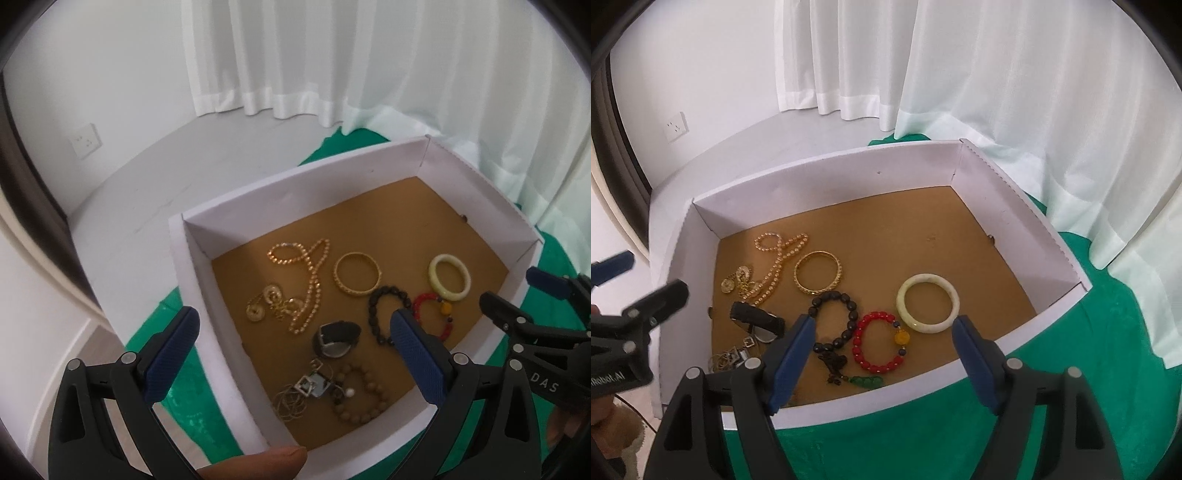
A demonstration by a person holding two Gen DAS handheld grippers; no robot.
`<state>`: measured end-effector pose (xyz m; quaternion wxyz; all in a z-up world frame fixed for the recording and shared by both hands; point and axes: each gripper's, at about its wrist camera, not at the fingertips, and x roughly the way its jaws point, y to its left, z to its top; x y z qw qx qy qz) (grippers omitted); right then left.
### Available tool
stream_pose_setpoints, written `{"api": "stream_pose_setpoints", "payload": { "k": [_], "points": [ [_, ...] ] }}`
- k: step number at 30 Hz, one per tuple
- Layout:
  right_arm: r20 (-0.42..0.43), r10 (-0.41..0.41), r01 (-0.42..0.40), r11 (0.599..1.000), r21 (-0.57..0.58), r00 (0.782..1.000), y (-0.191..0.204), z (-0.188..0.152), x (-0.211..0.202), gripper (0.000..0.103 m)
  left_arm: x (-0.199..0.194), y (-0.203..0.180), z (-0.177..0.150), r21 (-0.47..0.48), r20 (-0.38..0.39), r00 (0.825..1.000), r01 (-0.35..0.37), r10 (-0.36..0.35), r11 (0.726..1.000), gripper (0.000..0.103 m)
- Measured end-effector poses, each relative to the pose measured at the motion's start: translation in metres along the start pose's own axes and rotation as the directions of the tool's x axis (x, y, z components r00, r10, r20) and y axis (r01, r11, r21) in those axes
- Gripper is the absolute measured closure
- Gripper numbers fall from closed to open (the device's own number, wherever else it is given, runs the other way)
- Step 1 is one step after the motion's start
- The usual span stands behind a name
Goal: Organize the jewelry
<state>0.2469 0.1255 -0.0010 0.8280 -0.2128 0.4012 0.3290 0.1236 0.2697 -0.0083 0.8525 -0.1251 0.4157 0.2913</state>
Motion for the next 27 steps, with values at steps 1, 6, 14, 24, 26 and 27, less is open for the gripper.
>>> {"api": "stream_pose_setpoints", "payload": {
  "k": [1, 6, 14, 24, 26, 27],
  "points": [
    [-0.004, 0.002, -0.002, 1.0, 0.001, 1.0, 0.0, 0.0, 0.0, 0.025, 0.0, 0.0, 0.0, 0.0, -0.004, 1.0, 0.004, -0.004, 1.0, 0.0],
    [-0.022, 0.002, -0.002, 1.0, 0.002, 1.0, 0.001, 0.0, -0.001, 0.025, -0.005, 0.002, 0.002, -0.013, 0.008, 1.0, -0.023, 0.023, 1.0, 0.001],
    [-0.01, -0.004, 0.004, 1.0, -0.009, 1.0, 0.005, 0.004, -0.01, 0.025, -0.001, 0.007, 0.007, -0.04, -0.003, 1.0, -0.011, 0.01, 0.999, 0.001],
    [-0.024, 0.017, -0.017, 1.0, -0.015, 1.0, 0.009, 0.005, -0.017, 0.025, 0.003, 0.009, 0.006, -0.048, -0.019, 1.0, -0.006, 0.005, 0.999, 0.001],
    [-0.021, 0.011, -0.011, 1.0, -0.018, 1.0, 0.01, 0.005, -0.017, 0.025, 0.003, 0.009, 0.005, -0.05, -0.02, 1.0, 0.005, -0.006, 0.999, 0.001],
    [-0.019, 0.006, -0.007, 1.0, -0.02, 1.0, 0.01, 0.004, -0.017, 0.025, 0.003, 0.009, 0.005, -0.052, -0.019, 1.0, 0.015, -0.016, 0.999, 0.001]
  ]
}}
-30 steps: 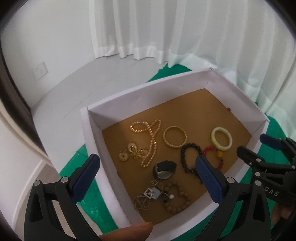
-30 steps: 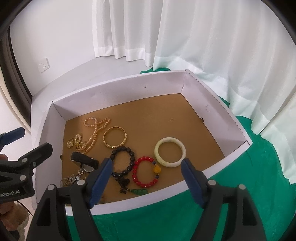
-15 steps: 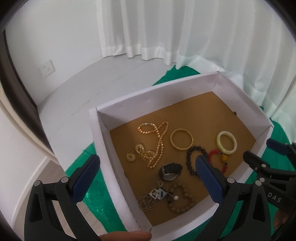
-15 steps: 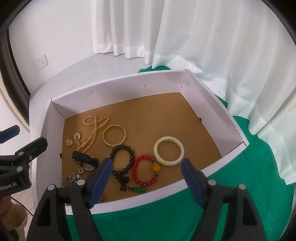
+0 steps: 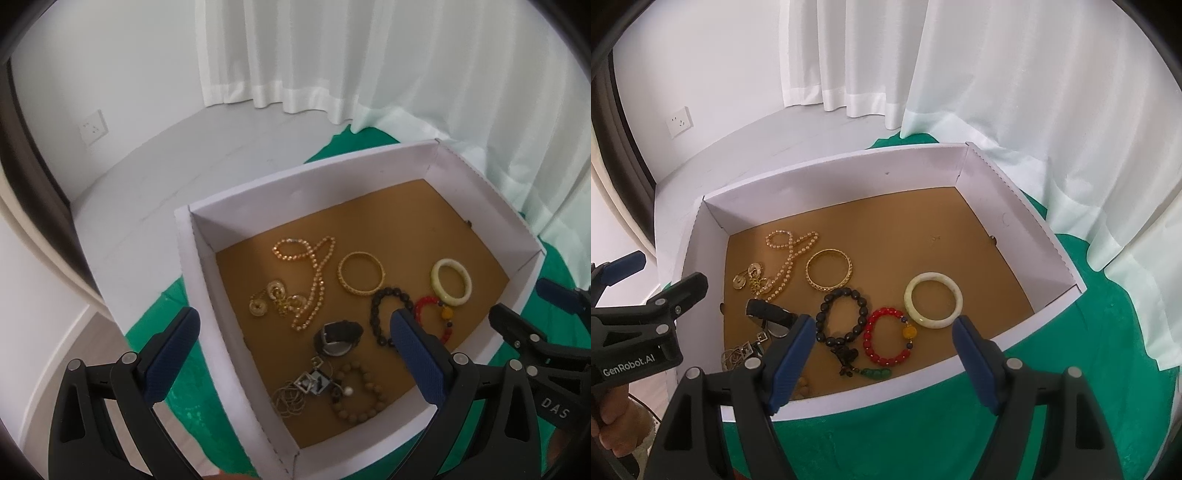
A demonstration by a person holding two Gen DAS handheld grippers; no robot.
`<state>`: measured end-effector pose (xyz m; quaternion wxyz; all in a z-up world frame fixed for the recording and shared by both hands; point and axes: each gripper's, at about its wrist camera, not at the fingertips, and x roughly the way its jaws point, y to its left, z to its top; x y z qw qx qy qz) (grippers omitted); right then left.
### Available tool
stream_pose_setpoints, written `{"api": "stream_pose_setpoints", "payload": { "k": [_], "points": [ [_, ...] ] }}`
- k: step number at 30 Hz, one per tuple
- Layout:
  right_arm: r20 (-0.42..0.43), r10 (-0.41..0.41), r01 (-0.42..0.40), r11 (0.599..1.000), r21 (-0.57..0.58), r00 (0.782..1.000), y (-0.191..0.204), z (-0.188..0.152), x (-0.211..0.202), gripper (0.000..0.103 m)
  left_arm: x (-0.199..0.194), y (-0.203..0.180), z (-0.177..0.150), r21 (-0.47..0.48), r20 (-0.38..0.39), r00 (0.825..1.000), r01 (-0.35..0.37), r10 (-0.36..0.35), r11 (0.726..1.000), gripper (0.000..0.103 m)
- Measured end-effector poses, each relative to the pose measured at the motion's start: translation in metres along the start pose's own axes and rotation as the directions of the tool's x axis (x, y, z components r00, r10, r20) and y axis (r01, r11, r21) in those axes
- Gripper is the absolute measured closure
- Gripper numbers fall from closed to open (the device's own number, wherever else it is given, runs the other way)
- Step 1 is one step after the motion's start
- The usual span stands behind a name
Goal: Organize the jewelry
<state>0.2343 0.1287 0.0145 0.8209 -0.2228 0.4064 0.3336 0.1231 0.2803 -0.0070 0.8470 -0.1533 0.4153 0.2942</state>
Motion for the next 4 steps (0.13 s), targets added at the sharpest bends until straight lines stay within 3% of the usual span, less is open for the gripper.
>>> {"api": "stream_pose_setpoints", "payload": {
  "k": [4],
  "points": [
    [0.002, 0.0, 0.0, 1.0, 0.002, 1.0, -0.0006, -0.0013, 0.0003, 0.025, -0.001, -0.0018, -0.0003, 0.002, 0.016, 0.999, 0.038, -0.038, 0.999, 0.001]
  ]
}}
